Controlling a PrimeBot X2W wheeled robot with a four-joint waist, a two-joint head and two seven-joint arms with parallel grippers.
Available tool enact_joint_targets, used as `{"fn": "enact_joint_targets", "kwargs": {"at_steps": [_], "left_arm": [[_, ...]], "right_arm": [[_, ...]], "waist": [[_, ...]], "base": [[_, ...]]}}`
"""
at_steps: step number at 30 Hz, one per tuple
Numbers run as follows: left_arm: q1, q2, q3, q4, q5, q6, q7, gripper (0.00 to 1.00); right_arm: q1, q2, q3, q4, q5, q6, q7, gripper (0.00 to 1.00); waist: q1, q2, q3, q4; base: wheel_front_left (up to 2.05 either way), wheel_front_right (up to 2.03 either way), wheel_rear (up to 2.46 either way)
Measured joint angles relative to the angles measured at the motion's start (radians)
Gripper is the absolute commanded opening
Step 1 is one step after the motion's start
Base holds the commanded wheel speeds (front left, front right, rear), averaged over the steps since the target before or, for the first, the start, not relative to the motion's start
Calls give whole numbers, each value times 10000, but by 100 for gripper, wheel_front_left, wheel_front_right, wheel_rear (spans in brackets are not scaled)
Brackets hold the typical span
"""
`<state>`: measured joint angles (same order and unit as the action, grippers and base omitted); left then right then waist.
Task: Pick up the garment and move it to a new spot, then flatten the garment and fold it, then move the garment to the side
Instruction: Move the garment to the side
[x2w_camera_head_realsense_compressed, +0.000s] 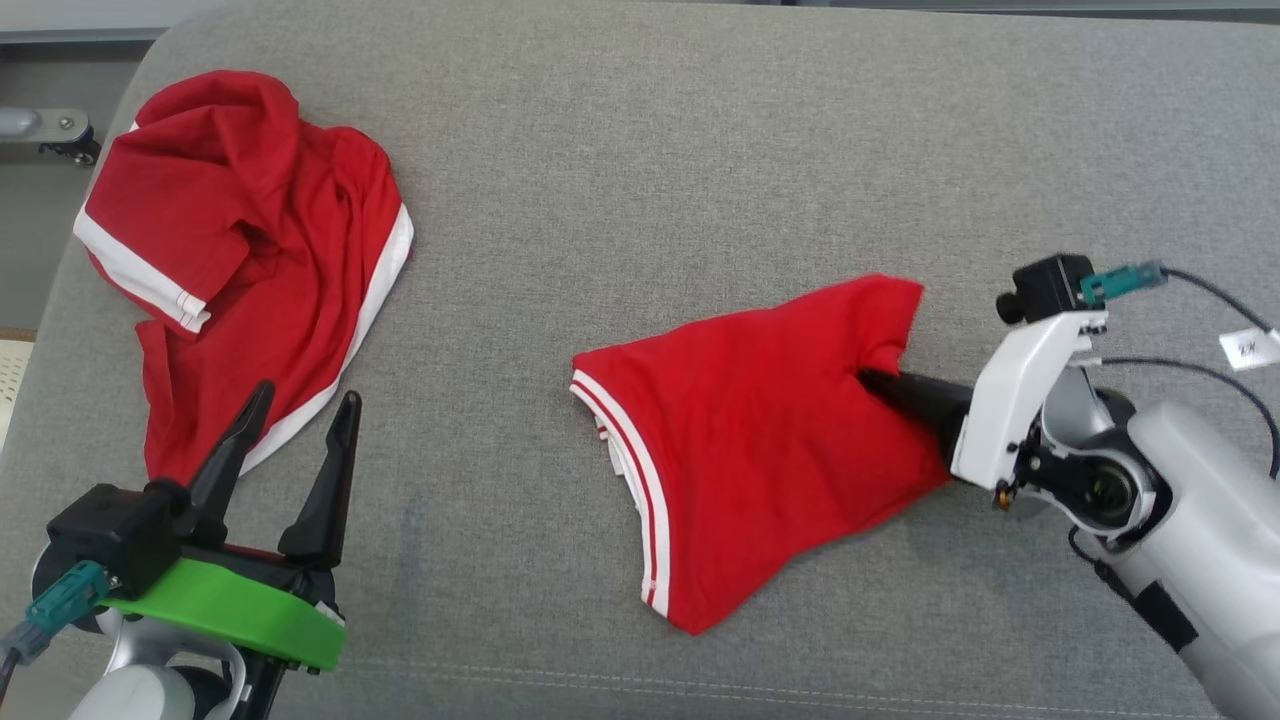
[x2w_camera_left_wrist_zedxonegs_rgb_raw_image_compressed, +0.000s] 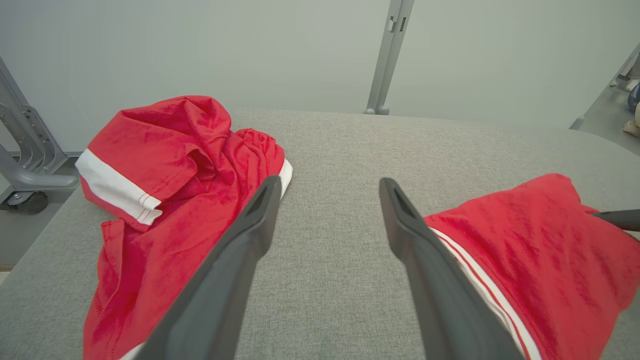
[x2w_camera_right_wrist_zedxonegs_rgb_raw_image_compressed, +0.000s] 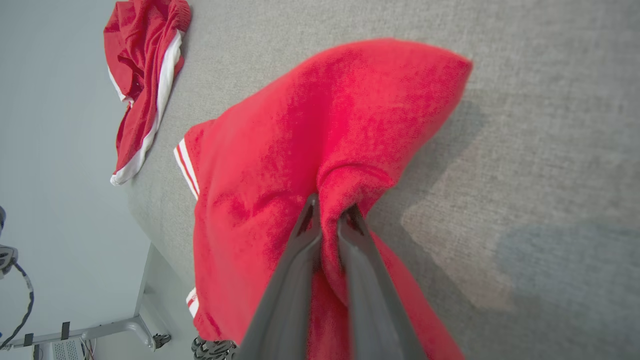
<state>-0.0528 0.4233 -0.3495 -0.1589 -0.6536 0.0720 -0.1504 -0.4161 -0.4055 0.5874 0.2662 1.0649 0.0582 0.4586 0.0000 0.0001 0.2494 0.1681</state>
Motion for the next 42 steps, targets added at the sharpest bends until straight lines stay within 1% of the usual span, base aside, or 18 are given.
{"fn": "enact_joint_targets", "kwargs": {"at_steps": [2,5,10,13,15,16,17,19,24,28,30,37,38,42], "left_arm": [[-12,0,25,-2,0,-2,0,100],[-88,4,-19,-25,0,-6,15,100],[-479,10,-234,-238,82,-151,244,100],[-734,10,-270,-454,117,-194,322,100],[-892,17,-265,-520,163,-194,366,100],[-970,31,-263,-546,171,-194,372,100],[-1035,40,-255,-577,194,-194,422,100],[-1152,69,-232,-654,265,-194,449,100],[-1357,125,-169,-800,336,-192,589,100],[-1527,261,-134,-895,422,-192,757,100],[-1631,347,-88,-951,454,-192,794,100],[-1834,355,-115,-972,508,-192,878,100],[-1852,355,-121,-947,510,-192,880,100],[-1954,339,-123,-903,510,-192,880,100]], "right_arm": [[-541,-190,46,-232,-6,48,362,0],[-1175,-784,-102,-305,-25,-13,905,0],[-1938,-1925,-769,61,-211,-639,1561,0],[-2487,-2600,-1296,268,-374,-1058,1674,0],[-2829,-2918,-1634,374,-476,-1327,1670,0],[-2985,-3087,-1732,435,-587,-1409,1670,0],[-3100,-3269,-1837,512,-725,-1413,1668,0],[-3234,-3630,-2000,656,-932,-1574,1668,0],[-3332,-4280,-2224,1074,-1358,-1670,1661,0],[-3371,-4798,-2604,1411,-1528,-1743,1521,0],[-3407,-4970,-2780,1555,-1563,-1745,1490,0],[-3405,-5651,-3258,2274,-1772,-1766,1001,0],[-3400,-5695,-3348,2408,-1864,-1818,880,0],[-3250,-5672,-3522,2855,-1962,-1822,500,0]], "waist": [[0,0,46,0],[0,0,146,-4],[0,0,433,15],[0,0,676,33],[0,0,861,39],[0,0,956,41],[0,0,1052,40],[0,0,1248,31],[0,0,1723,-42],[0,0,2090,-142],[1,0,2266,-205],[1,0,2790,-439],[1,0,2839,-469],[1,0,2957,-540]], "base": [[0,0,0],[0,0,0],[0,0,0],[0,0,0],[0,0,0],[0,0,0],[0,0,0],[0,0,0],[0,0,0],[0,0,0],[0,0,0],[0,0,0],[0,0,0],[0,0,0]]}}
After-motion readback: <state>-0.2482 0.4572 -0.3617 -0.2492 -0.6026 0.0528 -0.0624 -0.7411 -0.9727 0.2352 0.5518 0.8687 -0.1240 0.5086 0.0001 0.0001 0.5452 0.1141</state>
